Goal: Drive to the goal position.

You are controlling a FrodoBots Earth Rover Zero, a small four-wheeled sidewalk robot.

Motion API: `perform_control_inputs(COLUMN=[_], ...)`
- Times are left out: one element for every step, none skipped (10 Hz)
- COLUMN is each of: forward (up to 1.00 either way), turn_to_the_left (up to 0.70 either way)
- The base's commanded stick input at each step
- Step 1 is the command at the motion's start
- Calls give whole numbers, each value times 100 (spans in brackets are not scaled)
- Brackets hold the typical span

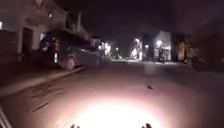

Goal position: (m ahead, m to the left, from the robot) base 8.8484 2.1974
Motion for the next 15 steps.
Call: perform_control_inputs(forward=[70, 70, 70, 70, 70, 70, 70, 70, 70, 70, 70, 70, 70, 70, 70], turn_to_the_left=[0, 0, 0, 0, 0, 0, 0, 0, 0, 0, 0, 0, -19, -35, -35])
